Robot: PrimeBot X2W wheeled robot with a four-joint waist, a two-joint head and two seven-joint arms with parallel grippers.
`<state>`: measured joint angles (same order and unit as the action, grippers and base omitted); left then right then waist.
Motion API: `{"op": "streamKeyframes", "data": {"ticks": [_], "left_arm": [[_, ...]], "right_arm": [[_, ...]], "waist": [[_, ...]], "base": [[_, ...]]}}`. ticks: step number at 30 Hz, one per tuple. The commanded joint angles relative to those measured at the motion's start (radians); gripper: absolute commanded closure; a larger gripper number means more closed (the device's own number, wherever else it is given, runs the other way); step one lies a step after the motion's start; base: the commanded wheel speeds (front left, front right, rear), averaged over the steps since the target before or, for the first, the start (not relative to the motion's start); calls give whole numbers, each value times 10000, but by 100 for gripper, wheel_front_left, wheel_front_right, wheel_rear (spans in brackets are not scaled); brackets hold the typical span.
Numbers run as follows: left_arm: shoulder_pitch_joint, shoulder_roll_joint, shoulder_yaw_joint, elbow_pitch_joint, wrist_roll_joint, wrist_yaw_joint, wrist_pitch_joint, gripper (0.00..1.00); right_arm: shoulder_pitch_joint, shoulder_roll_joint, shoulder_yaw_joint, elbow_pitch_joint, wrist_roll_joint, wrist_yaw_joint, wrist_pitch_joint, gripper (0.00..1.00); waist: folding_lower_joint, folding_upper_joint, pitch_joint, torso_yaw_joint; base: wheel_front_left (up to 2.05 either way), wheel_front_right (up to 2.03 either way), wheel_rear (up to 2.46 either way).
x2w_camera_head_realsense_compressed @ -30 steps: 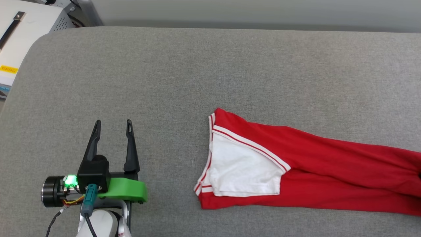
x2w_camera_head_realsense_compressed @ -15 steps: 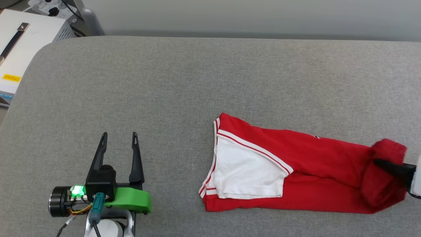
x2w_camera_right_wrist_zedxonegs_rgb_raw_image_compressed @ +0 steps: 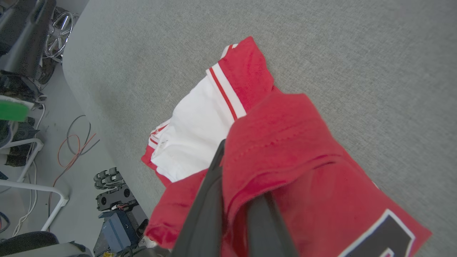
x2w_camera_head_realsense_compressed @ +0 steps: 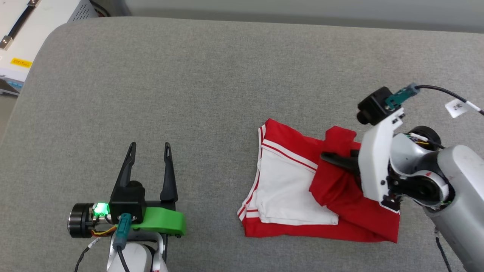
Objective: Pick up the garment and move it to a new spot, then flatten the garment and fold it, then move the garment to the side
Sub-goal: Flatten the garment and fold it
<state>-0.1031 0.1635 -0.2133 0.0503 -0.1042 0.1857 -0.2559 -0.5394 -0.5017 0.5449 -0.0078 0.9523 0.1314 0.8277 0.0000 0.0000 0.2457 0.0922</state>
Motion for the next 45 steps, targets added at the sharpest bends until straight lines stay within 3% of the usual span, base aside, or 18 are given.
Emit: {"op": "streamKeyframes", "data": {"ticks": [1, 8, 14, 15, 16, 17, 22, 26, 30, 36, 45], "left_arm": [[-258, -81, 61, 5, 103, -67, -59, 0], [-563, -262, 154, 47, 265, -237, -59, 0], [-659, -359, 299, 184, 350, -317, -59, 0], [-644, -359, 329, 213, 361, -328, -59, 0], [-615, -351, 370, 244, 376, -342, -59, 0], [-583, -341, 407, 269, 385, -349, -59, 0], [-338, -250, 654, 318, 408, -386, -59, 0], [-184, -193, 778, 292, 429, -444, -59, 0], [-106, -140, 859, 260, 434, -546, -59, 0], [49, -114, 969, 224, 399, -691, -59, 0], [546, -166, 1034, 100, 358, -844, -59, 0]], "right_arm": [[-339, 241, 242, 272, -249, -7, -108, 100], [-963, 1126, 1448, 2259, -860, -7, -654, 100], [-1010, 1197, 2257, 3354, -1035, -7, -1514, 100], [-1032, 1177, 2276, 3329, -1009, -7, -1782, 77], [-1041, 1135, 2267, 3247, -947, -7, -2117, 10], [-1050, 1064, 2260, 3131, -949, -7, -2414, 0], [-805, 413, 1736, 1975, -1156, -7, -4490, 0], [-380, 22, 655, 1543, -2231, -7, -6462, 0], [270, 120, -832, 1437, -3762, -7, -8218, 0], [1682, 1054, -3134, 1255, -5539, -7, -10059, 0], [3793, 2576, -4640, 712, -6673, -7, -10755, 0]], "waist": [[0, 0, 247, 171], [0, 0, 686, 348], [0, 0, 711, 308], [0, 0, 662, 279], [0, 0, 577, 232], [0, 0, 493, 183], [0, 0, -33, -244], [0, 0, -349, -644], [0, 0, -580, -1009], [0, 0, -941, -1409], [0, 0, -1397, -1572]], "base": [[0, 0, 0], [0, 0, 0], [0, 0, 0], [0, 0, 0], [0, 0, 0], [0, 0, 0], [0, 0, 0], [0, 0, 0], [0, 0, 0], [0, 0, 0], [0, 0, 0]]}}
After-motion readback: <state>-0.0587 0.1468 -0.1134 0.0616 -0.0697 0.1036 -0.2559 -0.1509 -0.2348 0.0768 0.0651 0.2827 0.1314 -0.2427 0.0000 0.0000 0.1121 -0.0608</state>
